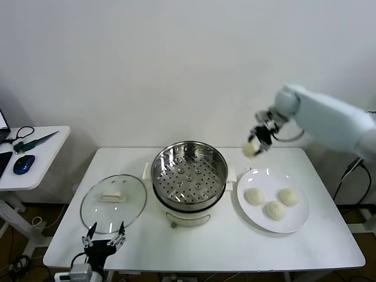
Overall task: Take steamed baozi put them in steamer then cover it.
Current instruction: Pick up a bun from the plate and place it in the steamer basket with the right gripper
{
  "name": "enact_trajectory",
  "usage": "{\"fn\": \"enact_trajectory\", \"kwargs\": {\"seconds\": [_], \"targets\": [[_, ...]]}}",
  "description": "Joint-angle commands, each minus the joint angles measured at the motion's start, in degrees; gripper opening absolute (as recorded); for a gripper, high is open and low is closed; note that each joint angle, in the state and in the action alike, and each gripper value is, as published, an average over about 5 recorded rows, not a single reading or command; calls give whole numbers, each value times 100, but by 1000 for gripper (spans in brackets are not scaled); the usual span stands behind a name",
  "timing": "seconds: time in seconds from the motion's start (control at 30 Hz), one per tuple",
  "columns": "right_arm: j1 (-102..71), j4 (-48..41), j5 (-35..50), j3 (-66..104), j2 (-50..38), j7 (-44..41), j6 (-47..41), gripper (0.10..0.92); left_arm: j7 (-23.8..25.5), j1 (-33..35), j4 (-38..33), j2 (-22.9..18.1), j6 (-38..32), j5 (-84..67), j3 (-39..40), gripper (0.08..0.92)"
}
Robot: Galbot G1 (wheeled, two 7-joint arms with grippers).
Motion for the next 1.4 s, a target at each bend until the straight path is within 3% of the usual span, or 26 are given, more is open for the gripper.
{"fn": "enact_trajectory", "kwargs": {"seconds": [0.03,0.23,0.4,0.57,0.9,1.17,1.27,1.4], "targets": [[1627,1924,116,-942,843,61,1252,608,5,-25,-105,-33,83,84,21,823],[594,1560,-1404,-626,1152,425,1879,602,-5,-42,-102,-92,63,109,23,823],[-378,539,-2605,-224,1385,742,2287,605,-29,-61,-65,-119,46,109,25,823],[-1135,-539,-3097,82,1747,977,2495,605,-72,-99,18,-119,29,106,18,823],[-1826,-1684,-3218,264,2361,1271,2673,603,-180,-105,156,-105,-55,76,2,823],[-1833,-1823,-3156,248,2529,1344,2740,624,-221,-103,108,-121,-49,70,-16,823],[-1530,-1571,-2808,247,2369,1385,2726,684,-225,-88,52,-142,-38,83,-14,823],[-381,-809,-1475,-111,1869,1038,2605,789,-223,-46,-57,-168,-22,126,12,823]]}}
